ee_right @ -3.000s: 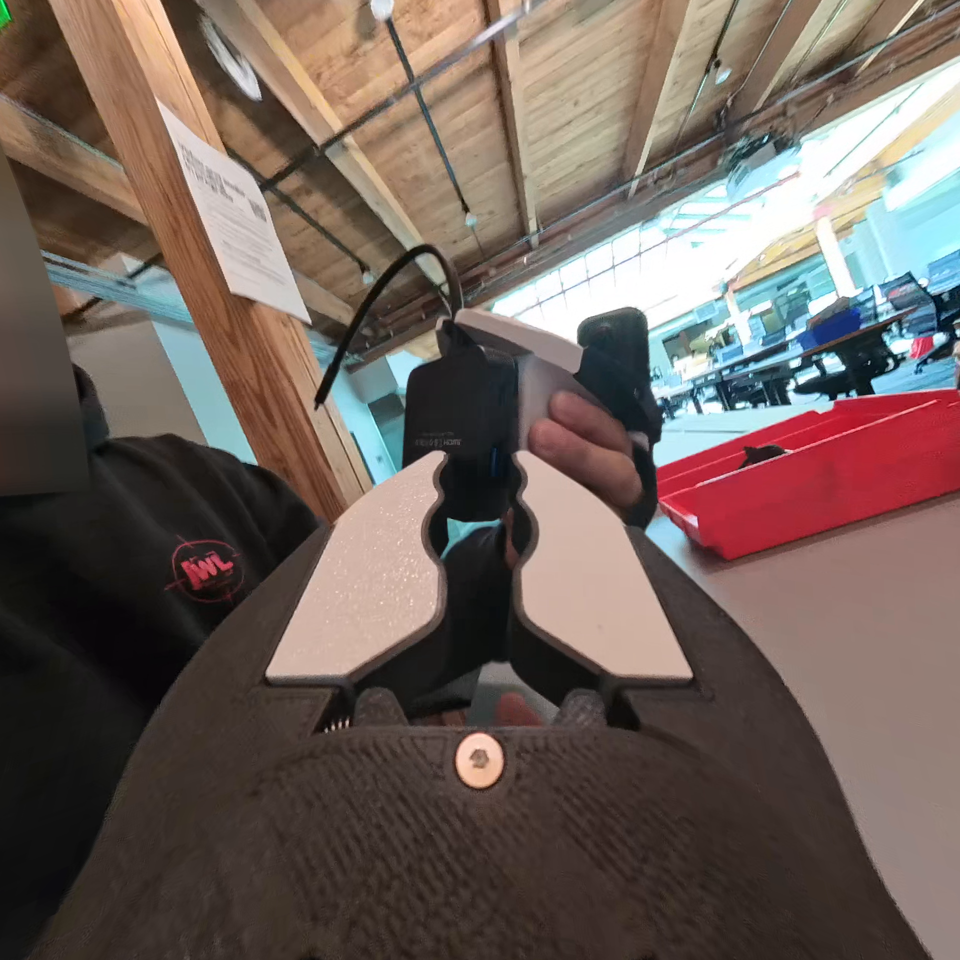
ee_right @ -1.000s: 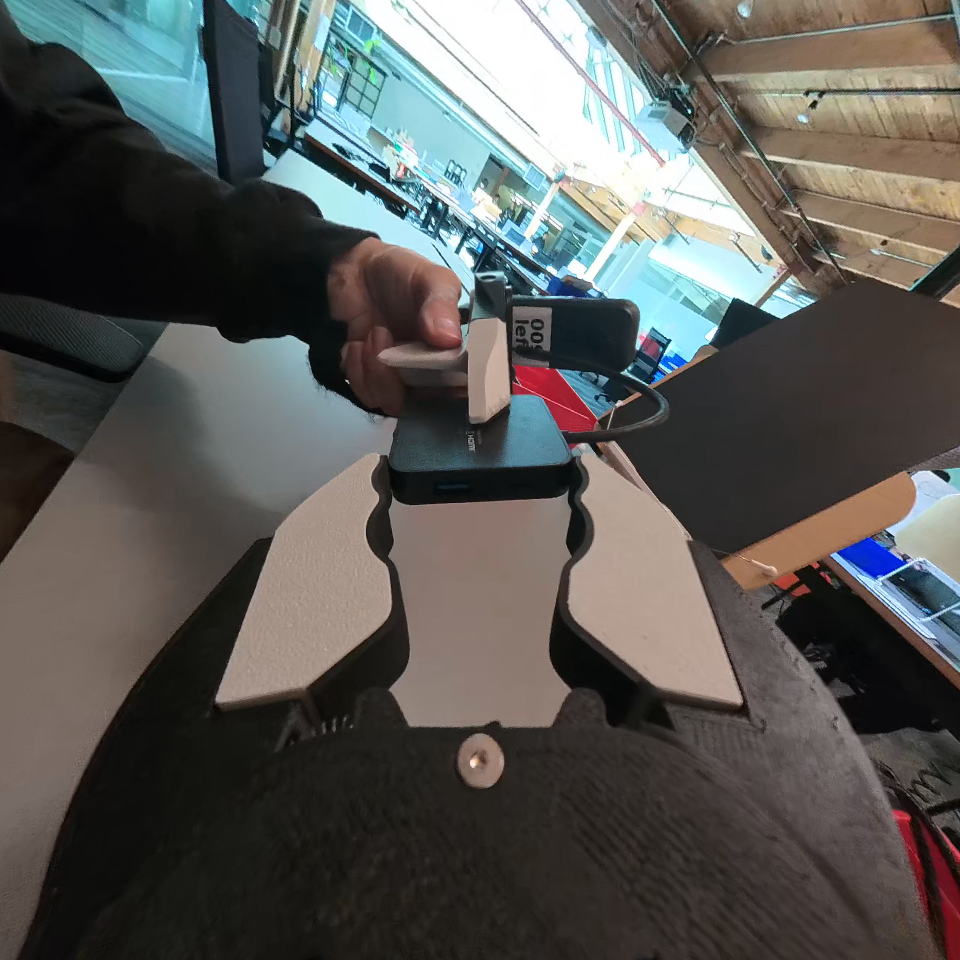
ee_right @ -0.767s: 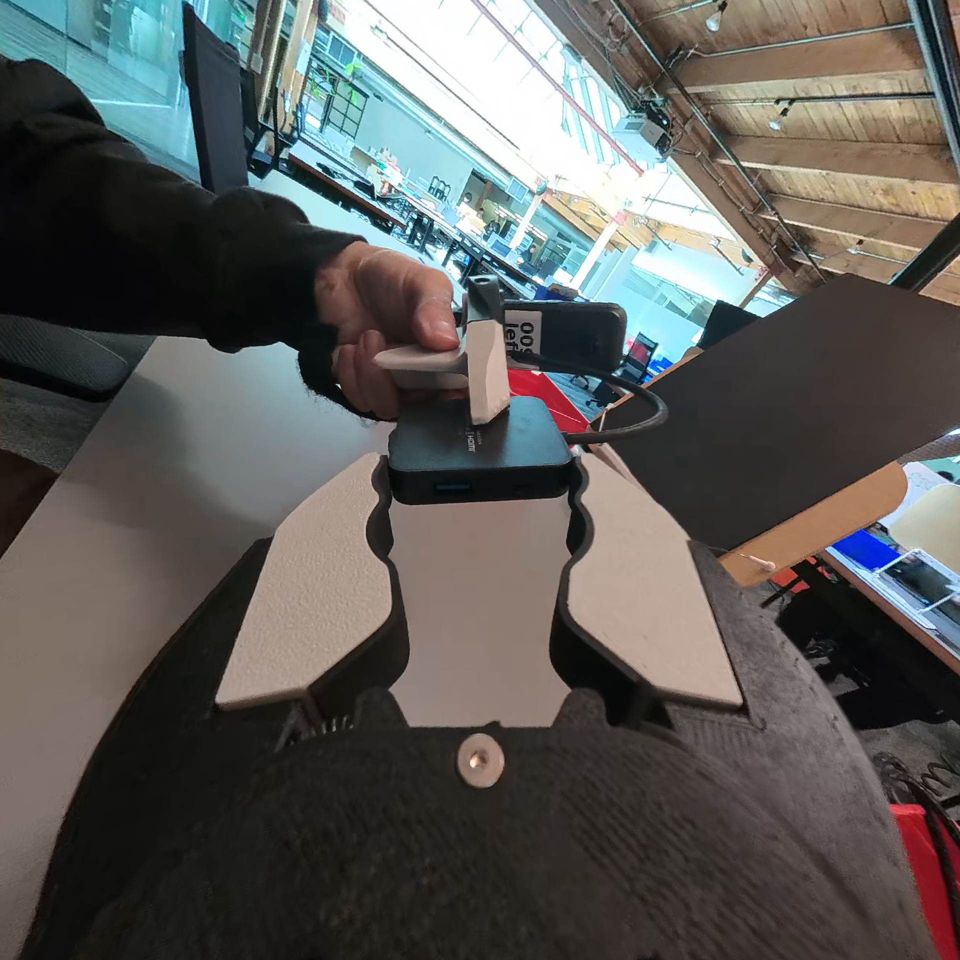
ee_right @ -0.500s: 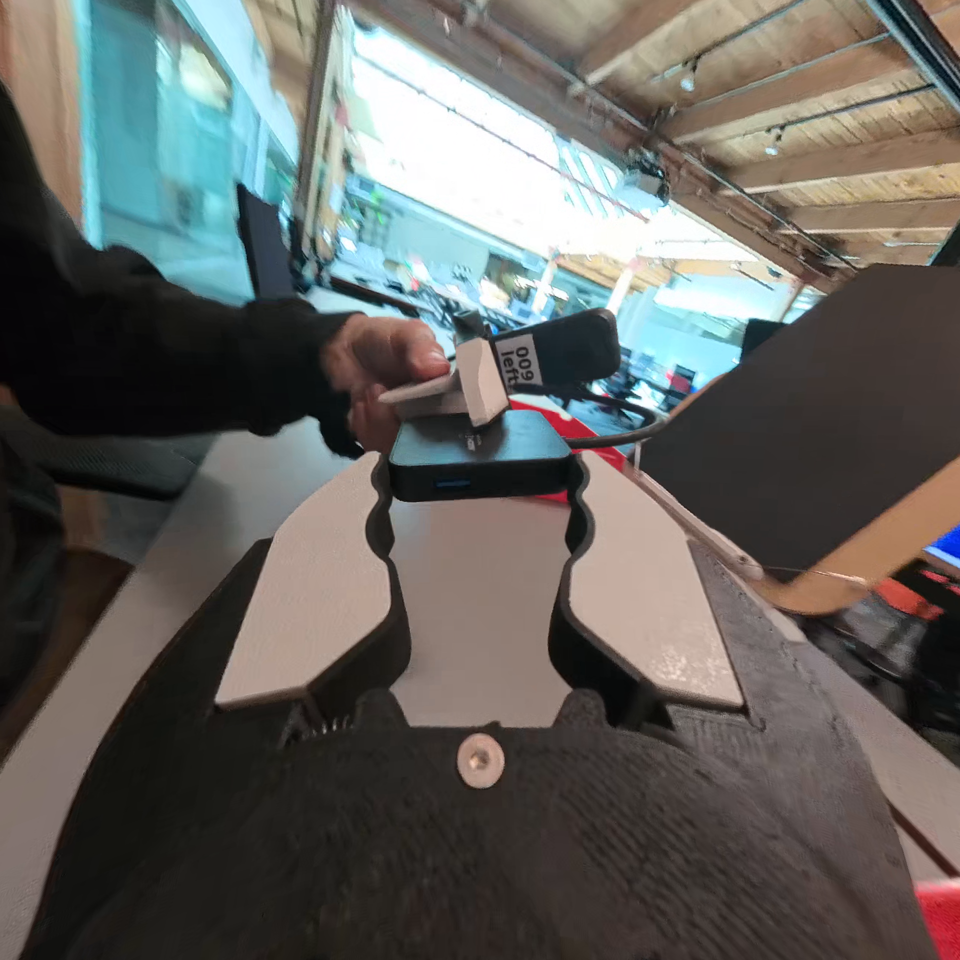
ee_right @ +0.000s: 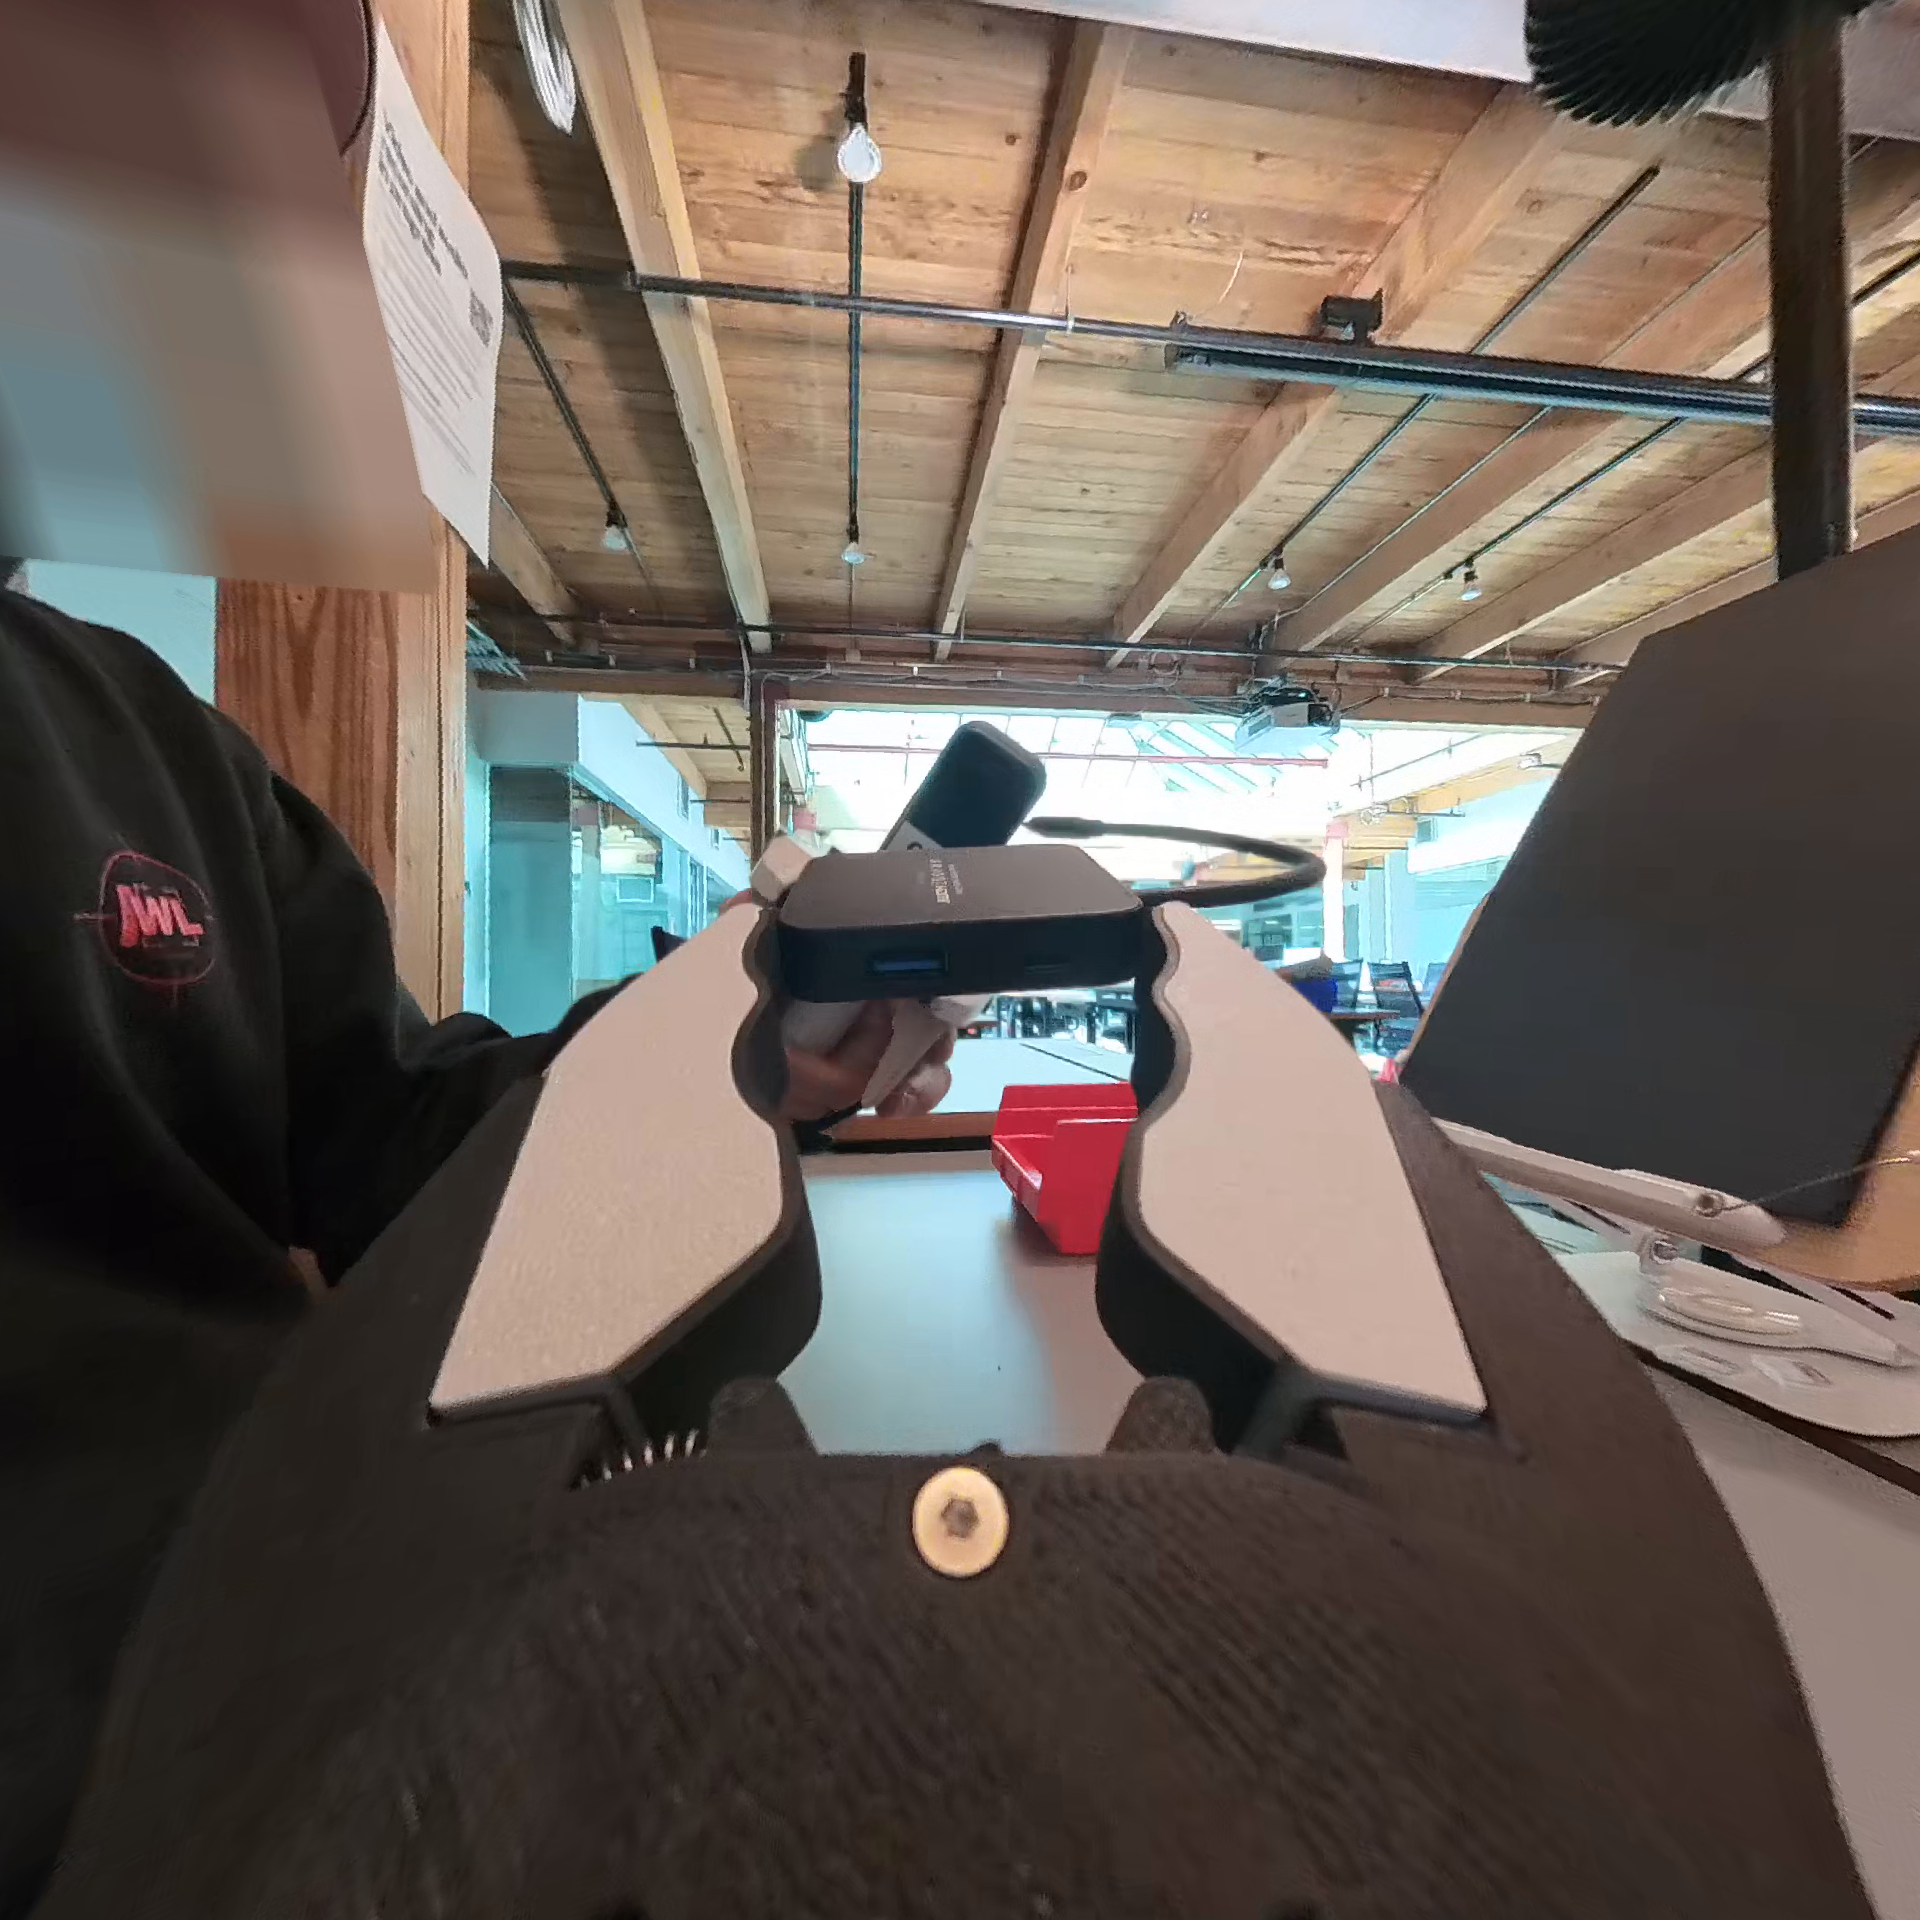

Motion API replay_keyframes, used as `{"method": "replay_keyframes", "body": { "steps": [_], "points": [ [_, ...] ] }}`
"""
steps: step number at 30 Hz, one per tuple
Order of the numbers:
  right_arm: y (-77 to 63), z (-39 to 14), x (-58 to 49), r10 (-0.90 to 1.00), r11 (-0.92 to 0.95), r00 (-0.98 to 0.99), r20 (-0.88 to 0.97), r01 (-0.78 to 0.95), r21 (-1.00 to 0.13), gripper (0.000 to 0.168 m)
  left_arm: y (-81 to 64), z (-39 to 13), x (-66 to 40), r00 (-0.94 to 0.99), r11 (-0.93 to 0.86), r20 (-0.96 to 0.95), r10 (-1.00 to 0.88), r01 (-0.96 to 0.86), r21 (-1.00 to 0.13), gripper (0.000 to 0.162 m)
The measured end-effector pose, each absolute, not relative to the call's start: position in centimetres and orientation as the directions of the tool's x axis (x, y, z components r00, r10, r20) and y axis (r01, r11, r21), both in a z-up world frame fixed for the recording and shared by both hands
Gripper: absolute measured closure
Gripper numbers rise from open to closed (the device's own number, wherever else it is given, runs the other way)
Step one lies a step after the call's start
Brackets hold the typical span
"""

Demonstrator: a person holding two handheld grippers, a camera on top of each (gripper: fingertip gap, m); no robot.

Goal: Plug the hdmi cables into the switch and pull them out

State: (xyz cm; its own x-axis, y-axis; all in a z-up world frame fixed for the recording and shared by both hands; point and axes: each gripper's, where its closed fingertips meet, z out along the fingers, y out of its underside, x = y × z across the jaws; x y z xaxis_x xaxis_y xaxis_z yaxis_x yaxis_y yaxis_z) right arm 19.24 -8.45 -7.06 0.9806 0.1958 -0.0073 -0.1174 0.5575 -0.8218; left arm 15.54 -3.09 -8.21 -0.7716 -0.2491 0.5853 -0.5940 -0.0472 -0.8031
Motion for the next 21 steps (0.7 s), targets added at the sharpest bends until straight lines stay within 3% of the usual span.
{"method": "replay_keyframes", "body": {
  "steps": [2, 6, 7, 9, 16, 21],
  "points": [
    [-7.4, -7.3, 18.6, 0.188, 0.526, 0.982, 0.018, -0.086, -0.846, 0.102, -3.5, -9.7, 16.0, -0.741, -0.008, 0.599, -0.304, -0.627, -0.779, 0.113],
    [-5.2, -8.3, 16.8, 0.168, 0.406, 0.977, 0.129, 0.051, -0.912, 0.102, -4.4, -8.6, 15.6, -0.726, -0.072, 0.662, -0.185, -0.662, -0.746, 0.110],
    [-5.0, -8.2, 16.6, 0.162, 0.403, 0.976, 0.145, 0.069, -0.912, 0.102, -4.3, -8.5, 15.8, -0.716, -0.087, 0.674, -0.180, -0.671, -0.736, 0.113],
    [-4.5, -8.4, 16.1, 0.159, 0.373, 0.971, 0.177, 0.107, -0.922, 0.102, -4.0, -9.3, 16.3, -0.694, -0.085, 0.688, -0.213, -0.688, -0.721, 0.135],
    [-3.9, -9.5, 15.7, 0.099, 0.318, 0.959, 0.266, 0.223, -0.921, 0.102, -3.5, -10.5, 15.9, -0.599, -0.054, 0.789, -0.139, -0.791, -0.610, 0.142],
    [-3.6, -9.9, 15.3, 0.129, 0.271, 0.951, 0.280, 0.237, -0.933, 0.099, -3.7, -10.8, 15.4, -0.592, -0.010, 0.796, -0.125, -0.801, -0.598, 0.147]
  ]
}}
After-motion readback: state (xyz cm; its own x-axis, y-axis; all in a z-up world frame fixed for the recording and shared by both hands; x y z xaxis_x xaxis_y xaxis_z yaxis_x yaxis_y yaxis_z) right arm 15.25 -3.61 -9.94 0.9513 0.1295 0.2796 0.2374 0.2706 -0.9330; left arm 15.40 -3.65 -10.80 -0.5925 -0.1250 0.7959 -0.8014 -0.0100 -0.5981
